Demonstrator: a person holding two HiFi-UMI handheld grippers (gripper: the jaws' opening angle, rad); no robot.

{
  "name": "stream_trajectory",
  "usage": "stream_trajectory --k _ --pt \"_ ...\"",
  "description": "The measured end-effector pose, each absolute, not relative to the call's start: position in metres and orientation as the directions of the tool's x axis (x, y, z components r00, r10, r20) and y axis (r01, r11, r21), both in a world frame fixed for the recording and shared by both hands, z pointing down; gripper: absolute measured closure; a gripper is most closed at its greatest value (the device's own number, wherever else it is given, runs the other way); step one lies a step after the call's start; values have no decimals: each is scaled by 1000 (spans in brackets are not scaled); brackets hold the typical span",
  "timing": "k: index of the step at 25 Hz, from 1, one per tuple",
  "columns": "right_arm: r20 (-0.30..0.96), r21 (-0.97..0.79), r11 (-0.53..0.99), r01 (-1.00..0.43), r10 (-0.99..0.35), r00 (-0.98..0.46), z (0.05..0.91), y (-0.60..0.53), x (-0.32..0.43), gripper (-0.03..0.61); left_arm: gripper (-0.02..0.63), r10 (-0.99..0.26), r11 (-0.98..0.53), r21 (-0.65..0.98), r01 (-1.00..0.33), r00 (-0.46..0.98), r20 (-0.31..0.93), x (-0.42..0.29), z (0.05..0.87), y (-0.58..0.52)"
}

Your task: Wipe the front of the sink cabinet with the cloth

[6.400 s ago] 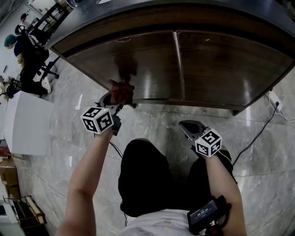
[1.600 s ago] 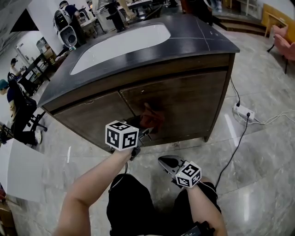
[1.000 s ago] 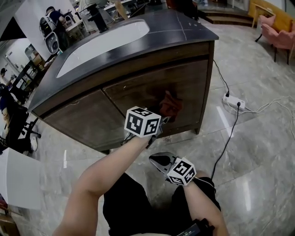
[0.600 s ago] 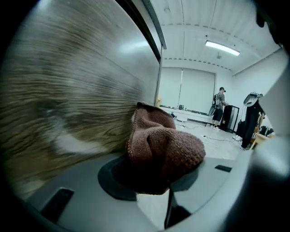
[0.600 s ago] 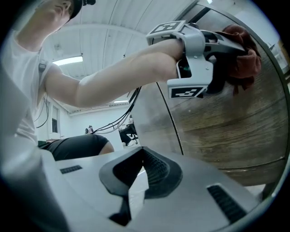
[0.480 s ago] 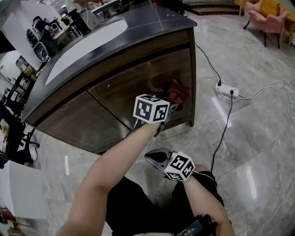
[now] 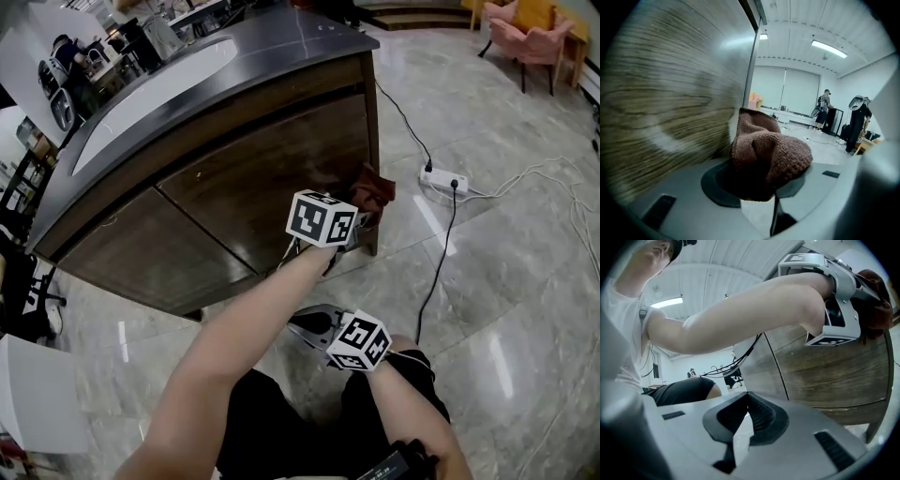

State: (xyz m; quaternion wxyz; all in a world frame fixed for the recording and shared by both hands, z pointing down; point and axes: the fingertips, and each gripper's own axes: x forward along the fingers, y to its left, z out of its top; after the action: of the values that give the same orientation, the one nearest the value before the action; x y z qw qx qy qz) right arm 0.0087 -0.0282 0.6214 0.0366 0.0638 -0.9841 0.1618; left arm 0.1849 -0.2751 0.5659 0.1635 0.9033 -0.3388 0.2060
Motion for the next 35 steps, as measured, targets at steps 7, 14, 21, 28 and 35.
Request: stream_trajectory --k 7,14,21,28,35 --pt "105 -321 940 -111 -81 -991 628 -28 3 566 480 -603 -664 112 -739 618 504 157 569 -273" --pt "160 -341 938 -61 -6 -987 648 -21 -7 566 480 -654 -595 156 -788 588 475 106 568 -261" --pt "198 -340 940 -32 38 -979 659 -17 -18 566 480 -697 -544 173 -821 557 451 57 567 -241" --pt "210 -355 934 -30 49 -976 668 -20 -26 566 480 -735 -480 178 -859 504 454 -2 572 -215" --pt "191 -294 954 -61 -3 -982 663 -33 -29 566 480 -765 -395 140 -908 410 496 -70 586 -192"
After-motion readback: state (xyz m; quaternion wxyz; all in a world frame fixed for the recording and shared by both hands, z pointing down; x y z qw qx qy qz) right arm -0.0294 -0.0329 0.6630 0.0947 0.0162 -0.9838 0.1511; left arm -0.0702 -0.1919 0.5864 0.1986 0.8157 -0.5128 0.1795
